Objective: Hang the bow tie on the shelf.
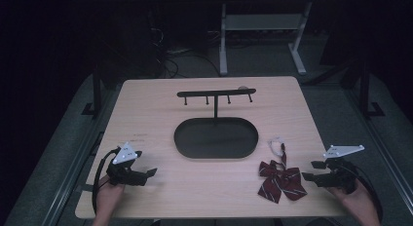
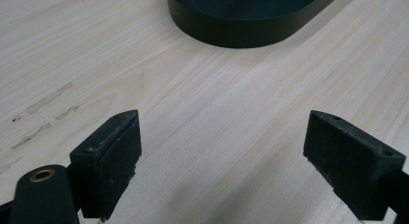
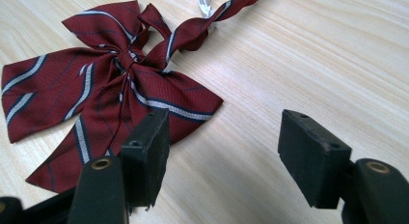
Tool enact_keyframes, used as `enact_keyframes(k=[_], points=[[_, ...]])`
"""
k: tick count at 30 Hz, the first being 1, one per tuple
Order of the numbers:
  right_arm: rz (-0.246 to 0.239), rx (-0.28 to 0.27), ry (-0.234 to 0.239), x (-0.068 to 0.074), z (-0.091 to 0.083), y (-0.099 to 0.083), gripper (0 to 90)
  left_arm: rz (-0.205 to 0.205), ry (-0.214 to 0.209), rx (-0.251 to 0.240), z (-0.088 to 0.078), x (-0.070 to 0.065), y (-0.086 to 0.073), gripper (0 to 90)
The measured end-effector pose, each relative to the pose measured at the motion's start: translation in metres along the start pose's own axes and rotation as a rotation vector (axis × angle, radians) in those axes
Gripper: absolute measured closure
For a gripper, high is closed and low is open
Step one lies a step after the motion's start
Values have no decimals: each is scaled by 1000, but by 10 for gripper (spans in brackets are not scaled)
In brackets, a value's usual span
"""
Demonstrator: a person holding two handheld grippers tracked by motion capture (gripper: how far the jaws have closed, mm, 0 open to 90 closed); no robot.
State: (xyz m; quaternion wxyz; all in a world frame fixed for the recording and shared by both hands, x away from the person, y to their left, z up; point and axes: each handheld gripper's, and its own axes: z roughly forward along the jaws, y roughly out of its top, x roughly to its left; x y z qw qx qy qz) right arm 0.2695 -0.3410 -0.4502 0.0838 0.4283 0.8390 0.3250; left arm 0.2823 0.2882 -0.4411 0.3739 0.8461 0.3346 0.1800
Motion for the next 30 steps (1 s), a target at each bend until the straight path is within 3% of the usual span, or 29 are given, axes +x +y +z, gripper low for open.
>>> enact_keyframes(k=[11, 15, 23, 30], points=[[9, -10, 28, 2, 2, 4, 329, 1, -1, 6, 0, 0, -1, 132], [-22, -4, 17, 9, 2, 11, 329, 16, 1, -6, -2, -1, 0, 132], [-33, 0, 19, 13, 6, 20, 329, 1, -2, -4, -3, -2, -2, 132], [-58, 5, 16, 18, 6, 31, 325, 11, 0, -1, -2, -2, -1, 132]])
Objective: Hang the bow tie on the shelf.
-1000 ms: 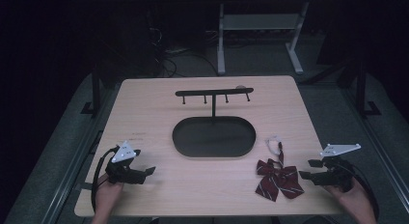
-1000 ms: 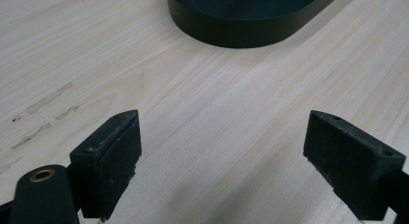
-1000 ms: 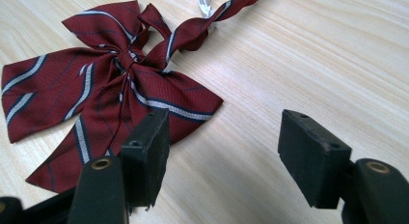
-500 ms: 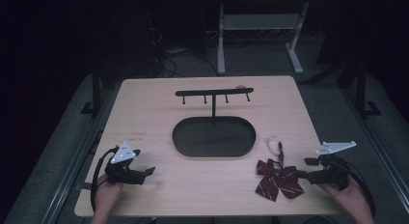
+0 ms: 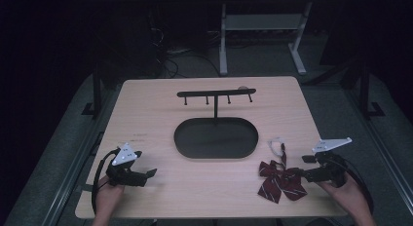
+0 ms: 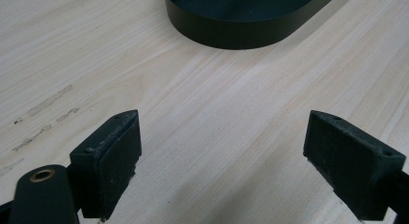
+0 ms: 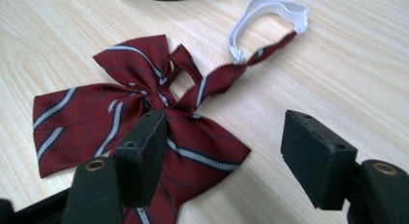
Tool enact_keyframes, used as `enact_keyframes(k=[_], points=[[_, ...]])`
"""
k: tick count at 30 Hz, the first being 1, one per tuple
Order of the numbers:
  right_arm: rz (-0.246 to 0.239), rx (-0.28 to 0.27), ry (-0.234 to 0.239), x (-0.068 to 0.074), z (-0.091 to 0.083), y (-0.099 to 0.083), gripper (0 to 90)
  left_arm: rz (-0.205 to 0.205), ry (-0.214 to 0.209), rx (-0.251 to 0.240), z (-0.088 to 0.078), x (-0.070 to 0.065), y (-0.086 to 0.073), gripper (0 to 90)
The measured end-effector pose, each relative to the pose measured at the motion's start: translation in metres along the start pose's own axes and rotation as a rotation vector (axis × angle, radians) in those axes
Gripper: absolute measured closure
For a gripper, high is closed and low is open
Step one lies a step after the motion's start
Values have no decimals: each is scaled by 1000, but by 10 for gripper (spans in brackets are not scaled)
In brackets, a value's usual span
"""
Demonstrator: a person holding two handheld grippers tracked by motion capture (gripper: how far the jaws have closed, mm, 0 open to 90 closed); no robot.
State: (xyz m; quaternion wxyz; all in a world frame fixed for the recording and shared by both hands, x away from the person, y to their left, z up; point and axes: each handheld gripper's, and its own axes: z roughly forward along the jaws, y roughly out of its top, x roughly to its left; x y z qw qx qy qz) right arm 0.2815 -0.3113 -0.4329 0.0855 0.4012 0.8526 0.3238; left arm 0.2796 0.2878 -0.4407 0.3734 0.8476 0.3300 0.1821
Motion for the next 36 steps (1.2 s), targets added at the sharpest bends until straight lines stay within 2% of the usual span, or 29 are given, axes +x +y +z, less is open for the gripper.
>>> enact_keyframes(k=[2, 6, 9, 14, 24, 27, 32, 36], points=[[-13, -6, -6, 1, 0, 5, 325, 4, 2, 7, 0, 0, 0, 132], [-7, 0, -2, 2, -1, 14, 329, -9, 5, -7, -1, -1, -1, 132], [-23, 5, -8, 3, -1, 19, 328, 0, 8, -2, -1, 0, -1, 132], [-16, 23, -11, 2, 1, 29, 291, -3, 8, -1, -1, 1, -1, 132], [8, 85, 45, -4, 17, 51, 238, -13, 9, -8, -3, 1, -1, 132], [11, 85, 60, -6, 20, 58, 239, -11, 8, -9, -4, 1, -1, 132], [-3, 100, 41, -6, 27, 66, 243, -11, 10, -11, -3, 1, -1, 132], [15, 111, 21, -9, 33, 74, 256, -17, 11, -15, -2, 1, 0, 132]])
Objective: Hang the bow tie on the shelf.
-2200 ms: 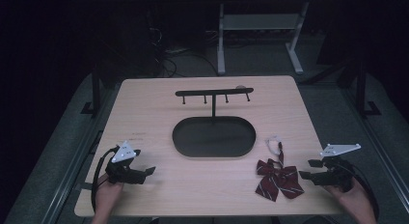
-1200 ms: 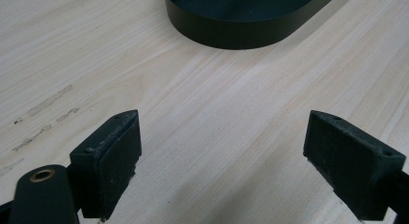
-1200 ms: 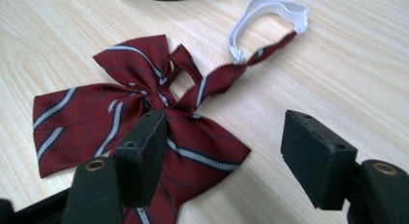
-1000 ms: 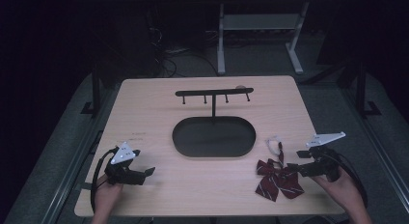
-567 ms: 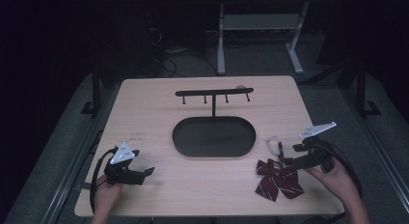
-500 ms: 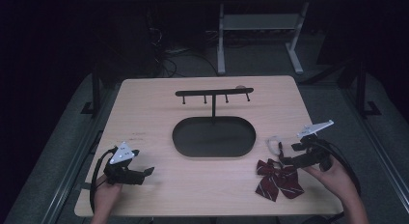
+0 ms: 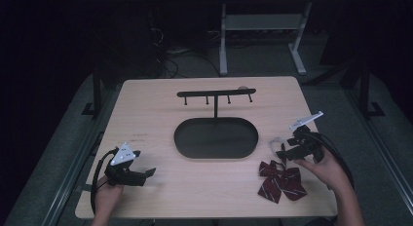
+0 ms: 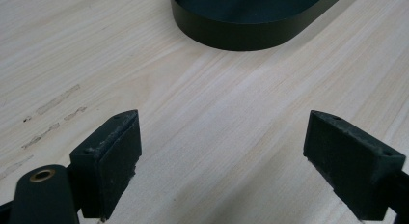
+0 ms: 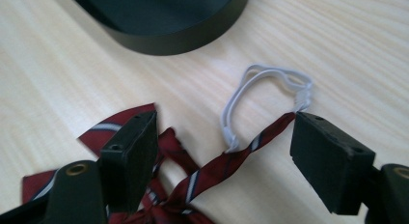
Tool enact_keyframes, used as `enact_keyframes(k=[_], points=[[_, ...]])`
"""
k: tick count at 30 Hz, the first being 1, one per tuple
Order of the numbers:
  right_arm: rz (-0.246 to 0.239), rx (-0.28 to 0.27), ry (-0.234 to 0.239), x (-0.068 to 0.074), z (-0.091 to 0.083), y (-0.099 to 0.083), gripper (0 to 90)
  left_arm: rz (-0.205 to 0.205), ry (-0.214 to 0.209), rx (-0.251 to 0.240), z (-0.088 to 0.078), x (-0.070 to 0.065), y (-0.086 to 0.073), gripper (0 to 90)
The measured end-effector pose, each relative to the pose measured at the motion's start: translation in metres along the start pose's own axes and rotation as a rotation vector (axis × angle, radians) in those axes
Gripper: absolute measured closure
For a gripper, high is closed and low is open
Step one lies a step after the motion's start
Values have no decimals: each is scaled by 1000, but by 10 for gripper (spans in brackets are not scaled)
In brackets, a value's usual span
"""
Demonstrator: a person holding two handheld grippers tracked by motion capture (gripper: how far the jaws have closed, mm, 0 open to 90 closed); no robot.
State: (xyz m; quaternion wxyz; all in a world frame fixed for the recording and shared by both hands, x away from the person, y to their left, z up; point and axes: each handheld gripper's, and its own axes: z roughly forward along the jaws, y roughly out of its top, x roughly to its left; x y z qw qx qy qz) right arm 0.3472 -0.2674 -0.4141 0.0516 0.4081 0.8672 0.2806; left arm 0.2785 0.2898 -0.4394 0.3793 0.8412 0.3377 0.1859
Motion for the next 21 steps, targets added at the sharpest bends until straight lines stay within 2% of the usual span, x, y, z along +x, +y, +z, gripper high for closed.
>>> enact_keyframes(k=[11, 15, 17, 21], points=[[57, 20, -83, -12, 13, 11, 336, 18, 0, 4, 0, 1, 1, 132], [55, 32, -135, -14, 18, 12, 370, 15, -3, 6, 0, 0, 2, 132], [70, 38, -148, -15, 19, 12, 398, 19, -5, 4, 1, 0, 2, 132], [63, 41, -174, -15, 24, 11, 450, 26, -6, 4, 1, 0, 2, 132]])
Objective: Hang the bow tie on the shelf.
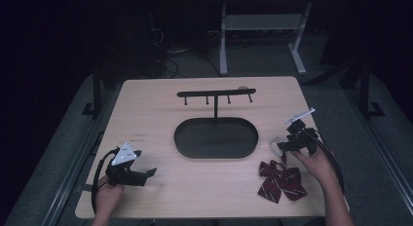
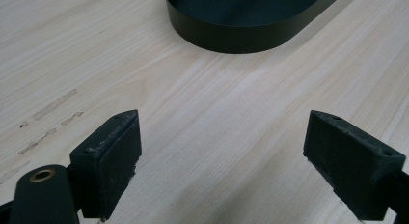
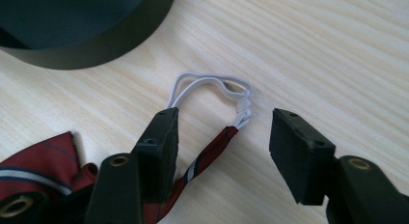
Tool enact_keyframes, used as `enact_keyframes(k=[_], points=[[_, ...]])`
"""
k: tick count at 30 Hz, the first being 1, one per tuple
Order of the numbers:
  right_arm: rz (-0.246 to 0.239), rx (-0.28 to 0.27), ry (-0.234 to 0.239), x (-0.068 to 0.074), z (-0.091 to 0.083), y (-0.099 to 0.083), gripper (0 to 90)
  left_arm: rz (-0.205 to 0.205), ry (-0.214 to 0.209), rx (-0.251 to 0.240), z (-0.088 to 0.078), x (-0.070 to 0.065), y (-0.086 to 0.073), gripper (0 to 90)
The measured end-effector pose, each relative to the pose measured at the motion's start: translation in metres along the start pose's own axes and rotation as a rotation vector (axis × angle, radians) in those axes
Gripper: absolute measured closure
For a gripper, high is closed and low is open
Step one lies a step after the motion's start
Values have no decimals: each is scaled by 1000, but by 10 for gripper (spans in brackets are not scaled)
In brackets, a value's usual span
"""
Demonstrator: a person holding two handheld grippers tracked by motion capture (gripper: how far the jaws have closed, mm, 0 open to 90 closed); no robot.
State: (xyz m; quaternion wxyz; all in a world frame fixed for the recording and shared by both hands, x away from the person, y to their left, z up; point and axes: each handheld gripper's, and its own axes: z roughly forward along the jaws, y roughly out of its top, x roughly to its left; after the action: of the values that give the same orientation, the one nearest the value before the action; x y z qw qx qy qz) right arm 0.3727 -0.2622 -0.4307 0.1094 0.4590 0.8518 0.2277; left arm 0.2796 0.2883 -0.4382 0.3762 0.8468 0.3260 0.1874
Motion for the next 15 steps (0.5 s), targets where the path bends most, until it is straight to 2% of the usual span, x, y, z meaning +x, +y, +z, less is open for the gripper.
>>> enact_keyframes(k=[7, 15], points=[[4, 55, -20, 1, 14, -4, 556, -5, -2, -8, 0, 0, 0, 132], [-20, 70, -41, 5, 17, -6, 719, -4, -1, -7, 1, 0, 0, 132]])
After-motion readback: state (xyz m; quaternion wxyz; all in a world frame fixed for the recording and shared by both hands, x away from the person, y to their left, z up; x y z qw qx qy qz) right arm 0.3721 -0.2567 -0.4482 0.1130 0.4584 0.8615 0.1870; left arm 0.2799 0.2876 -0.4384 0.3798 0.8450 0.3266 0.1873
